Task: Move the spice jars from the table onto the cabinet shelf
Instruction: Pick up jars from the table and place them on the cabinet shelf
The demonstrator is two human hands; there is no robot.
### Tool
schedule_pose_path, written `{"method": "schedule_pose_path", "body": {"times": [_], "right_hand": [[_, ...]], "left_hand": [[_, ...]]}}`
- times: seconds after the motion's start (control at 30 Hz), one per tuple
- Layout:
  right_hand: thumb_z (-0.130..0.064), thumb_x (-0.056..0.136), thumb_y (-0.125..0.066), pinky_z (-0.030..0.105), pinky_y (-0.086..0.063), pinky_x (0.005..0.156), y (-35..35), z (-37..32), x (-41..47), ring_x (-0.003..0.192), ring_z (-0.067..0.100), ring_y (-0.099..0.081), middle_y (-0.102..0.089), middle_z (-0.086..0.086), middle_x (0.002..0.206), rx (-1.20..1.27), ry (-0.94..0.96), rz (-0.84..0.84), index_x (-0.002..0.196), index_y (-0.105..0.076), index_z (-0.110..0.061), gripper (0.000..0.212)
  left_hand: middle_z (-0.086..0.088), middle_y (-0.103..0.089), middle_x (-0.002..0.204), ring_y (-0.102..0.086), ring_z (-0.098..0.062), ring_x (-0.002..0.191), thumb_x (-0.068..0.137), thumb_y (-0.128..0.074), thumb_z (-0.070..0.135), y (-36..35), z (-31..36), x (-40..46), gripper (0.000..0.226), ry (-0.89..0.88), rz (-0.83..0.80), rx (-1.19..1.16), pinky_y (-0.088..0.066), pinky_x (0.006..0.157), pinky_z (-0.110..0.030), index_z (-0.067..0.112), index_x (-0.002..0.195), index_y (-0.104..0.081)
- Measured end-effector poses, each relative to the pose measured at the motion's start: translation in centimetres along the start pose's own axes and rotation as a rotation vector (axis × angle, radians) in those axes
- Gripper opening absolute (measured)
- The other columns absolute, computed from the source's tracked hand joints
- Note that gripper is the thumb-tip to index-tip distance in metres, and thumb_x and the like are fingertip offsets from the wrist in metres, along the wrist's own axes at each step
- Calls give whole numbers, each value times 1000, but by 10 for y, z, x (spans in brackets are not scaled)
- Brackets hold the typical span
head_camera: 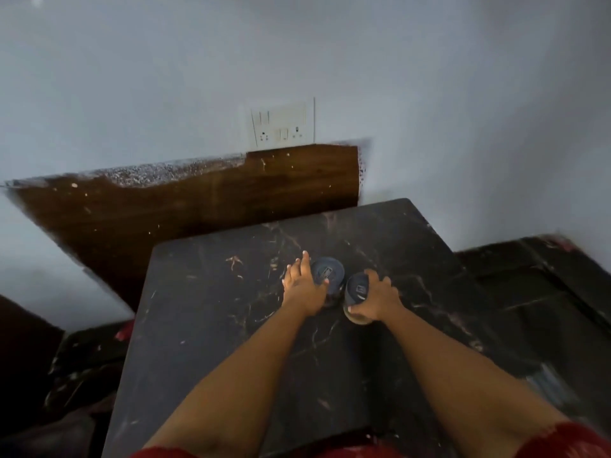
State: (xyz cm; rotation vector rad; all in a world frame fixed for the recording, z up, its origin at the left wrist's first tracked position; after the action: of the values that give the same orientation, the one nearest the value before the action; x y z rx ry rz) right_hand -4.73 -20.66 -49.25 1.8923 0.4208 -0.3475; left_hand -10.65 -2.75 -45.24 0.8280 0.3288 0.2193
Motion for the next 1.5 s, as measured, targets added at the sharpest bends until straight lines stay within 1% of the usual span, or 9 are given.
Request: {"method": "schedule_pose_path", "body": {"times": [0.13,0.43,0.6,0.67,0.77,0.97,1.2,1.33,1.5], "right_hand": [[-42,68,-82,40,-43,105,1,4,-10,124,40,-45,-29,19,140,235,-3,179,147,-29,-27,96],[-64,65,-75,41,-59,82,44,-20,-78,110,27,-57,-50,10,129,693,45,671,137,-35,-26,91],[-55,72,-70,32,-55,69,34,-70,-91,91,18,-64,-60,10,120,1193,189,242,112,-51,-26,53],[-64,61,-68,40,-57,76,25,-85,-98,99,24,-64,-59,10,123,1302,166,104,122,-52,-27,73],[-73,59,-68,51,-54,90,25,-90,-105,113,30,-58,-47,10,136,1249,107,108,144,-37,-27,102],[-57,86,-60,54,-52,93,24,-92,-112,107,32,-62,-54,12,127,1347,35,44,140,-32,-20,71],[-61,97,-32,39,-57,79,41,-100,-110,101,26,-67,-67,9,118,1354,94,-63,133,-54,-21,57],[-52,102,-29,31,-53,70,71,-98,-104,99,20,-63,-59,11,127,1316,135,149,138,-37,-21,49],[-66,73,-61,44,-51,97,99,-109,-103,114,24,-60,-56,9,129,1267,358,47,138,-31,-20,85]], "left_hand": [[-12,-15,158,-17,-35,144,93,-56,39,-11,-23,-14,77,186,-10,-251,-22,117,-46,19,153,-12],[-14,-37,150,-39,-31,135,96,-48,40,-14,-44,-46,61,628,-117,-1141,-35,108,-42,11,147,-31],[-23,-53,134,-52,-38,119,92,-39,54,-8,-16,-68,62,482,-477,-1489,-43,99,-47,9,133,-50],[-23,-59,129,-57,-37,115,87,-46,49,4,-6,-71,61,396,-522,-1642,-51,93,-45,8,132,-54],[-21,-66,119,-62,-33,108,80,-58,39,24,-2,-73,57,305,-507,-1599,-56,82,-41,7,127,-58],[-14,-71,113,-68,-26,103,78,-73,38,44,-10,-67,54,185,-370,-1440,-56,79,-35,9,122,-61],[-10,-67,117,-68,-28,102,98,-48,8,63,4,-54,31,91,-176,-1445,-59,79,-43,20,124,-58],[-12,-74,101,-73,-24,87,98,-50,28,65,28,-50,33,99,-225,-1417,-60,64,-34,9,124,-58],[-12,-72,110,-68,-26,104,95,-45,52,79,74,-27,50,-48,-211,-1278,-53,93,-42,14,122,-62]]}}
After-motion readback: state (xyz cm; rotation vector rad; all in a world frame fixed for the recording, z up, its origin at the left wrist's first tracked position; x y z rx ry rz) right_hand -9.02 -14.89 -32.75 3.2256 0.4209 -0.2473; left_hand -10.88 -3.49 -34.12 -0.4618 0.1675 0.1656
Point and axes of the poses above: each hand's wrist, its own x-axis towards the middle knuckle, its own y-axis out of the back of the hand, z = x × y, the point moved 6 cm from there along x, towards the middle knuckle
